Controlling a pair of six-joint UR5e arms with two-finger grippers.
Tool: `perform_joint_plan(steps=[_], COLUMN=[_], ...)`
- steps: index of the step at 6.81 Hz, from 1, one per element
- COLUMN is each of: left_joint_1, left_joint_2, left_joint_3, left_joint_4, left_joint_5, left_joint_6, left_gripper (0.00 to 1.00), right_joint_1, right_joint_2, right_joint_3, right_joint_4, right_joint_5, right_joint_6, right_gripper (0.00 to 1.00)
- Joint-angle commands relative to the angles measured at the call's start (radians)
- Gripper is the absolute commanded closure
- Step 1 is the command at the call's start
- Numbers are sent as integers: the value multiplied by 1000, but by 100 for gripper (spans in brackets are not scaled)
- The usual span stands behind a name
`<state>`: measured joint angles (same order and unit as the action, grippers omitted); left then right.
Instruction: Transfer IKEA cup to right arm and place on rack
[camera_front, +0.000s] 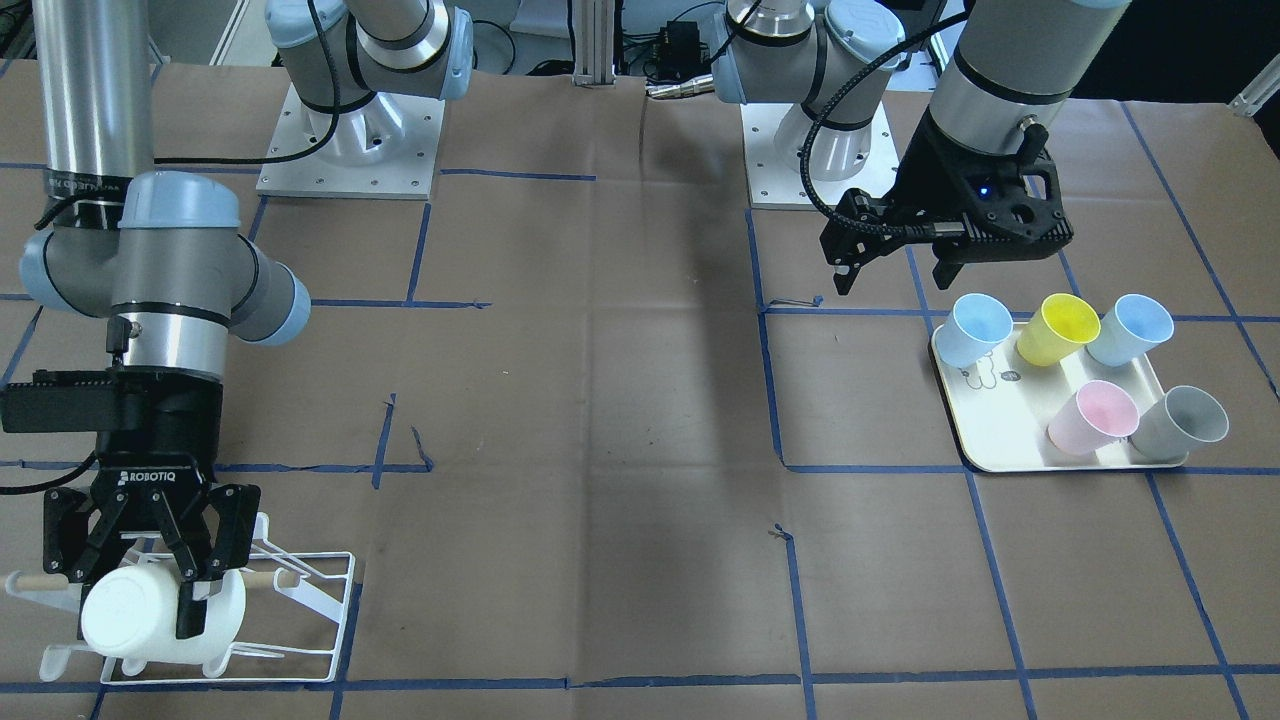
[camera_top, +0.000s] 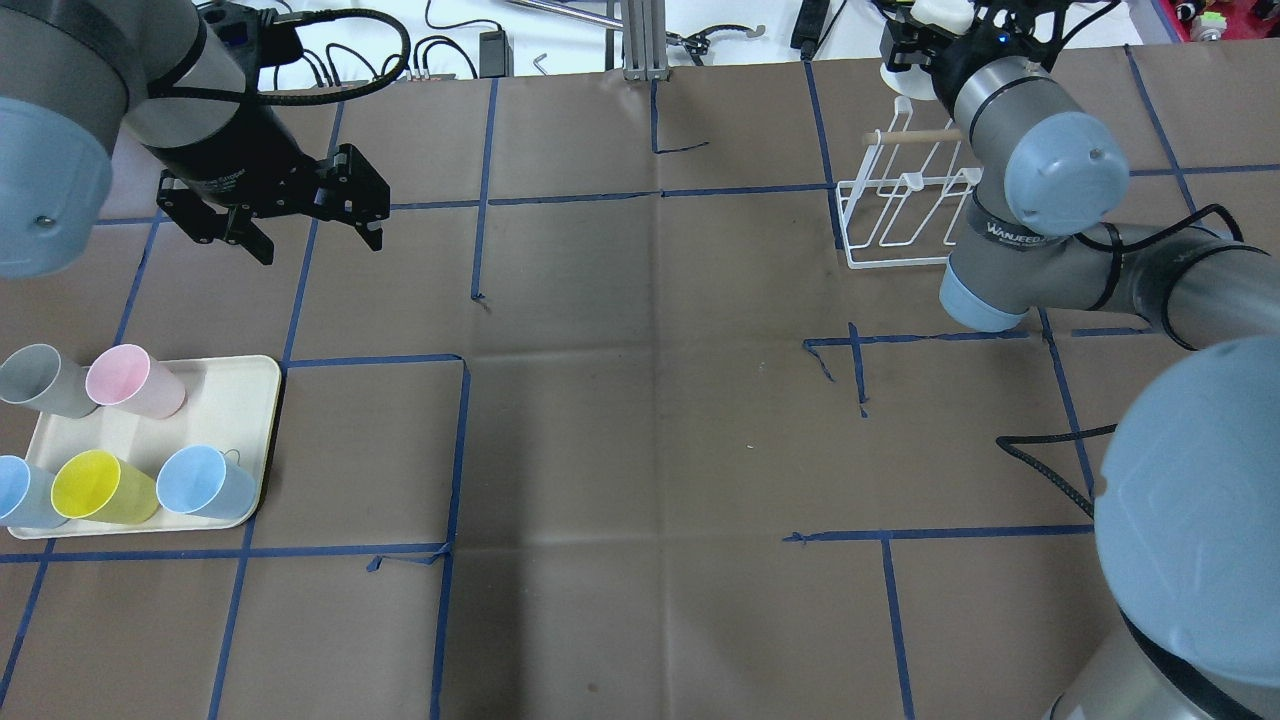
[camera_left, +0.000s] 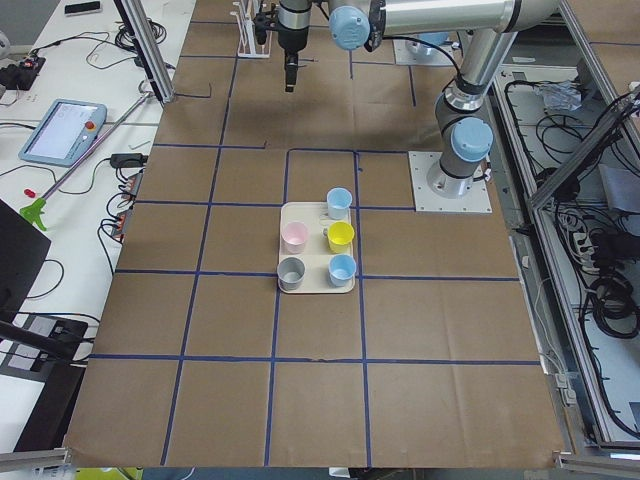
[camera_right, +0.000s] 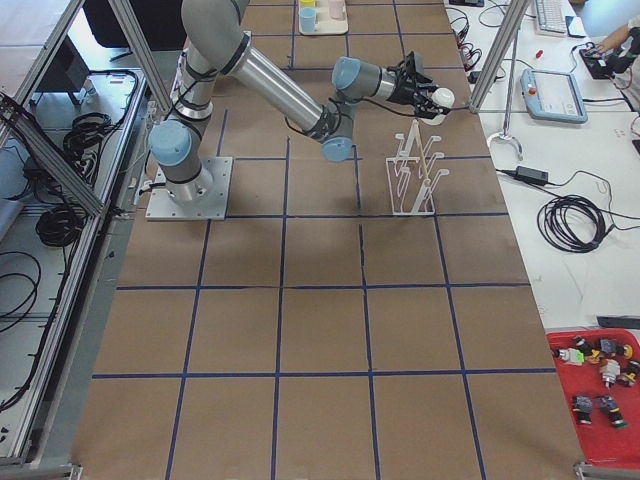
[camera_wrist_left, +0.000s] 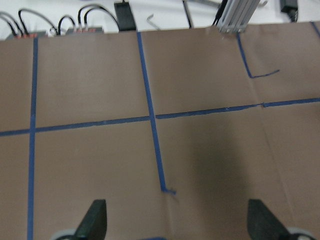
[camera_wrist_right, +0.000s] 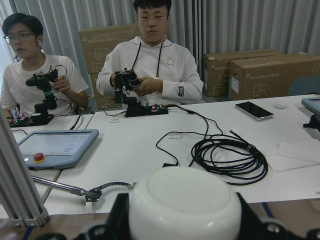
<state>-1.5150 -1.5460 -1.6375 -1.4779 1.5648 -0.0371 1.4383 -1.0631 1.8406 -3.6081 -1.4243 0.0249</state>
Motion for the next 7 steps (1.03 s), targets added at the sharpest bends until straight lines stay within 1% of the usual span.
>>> perform_joint_plan(steps=[1, 2, 3, 4, 5, 6, 7], left_joint_1=[21, 71, 147, 235, 334, 433, 493], left_joint_2=[50, 94, 131, 173, 216, 234, 236], left_joint_3=[-63, -114, -172, -233, -292, -323, -335], left_joint_4=[-9, -7, -7, -5, -1, 4, 8], left_joint_5=[3, 27, 29, 29, 34, 40, 38], left_joint_6=[38, 75, 141, 226, 362, 473, 547], left_gripper=[0, 0, 0, 0, 0, 0, 1], right_joint_1=[-10, -10, -9, -7, -6, -4, -3], right_joint_2=[76, 98, 109, 123, 124, 126, 124], right_joint_3=[-50, -63, -64, -72, -67, -61, -44], right_joint_4=[-40, -41, -41, -43, -43, -43, -43], right_joint_5=[-4, -2, -2, -2, -4, -5, -5], right_joint_6=[-33, -33, -33, -31, -33, -31, -30], right_gripper=[87, 87, 87, 87, 87, 87, 87])
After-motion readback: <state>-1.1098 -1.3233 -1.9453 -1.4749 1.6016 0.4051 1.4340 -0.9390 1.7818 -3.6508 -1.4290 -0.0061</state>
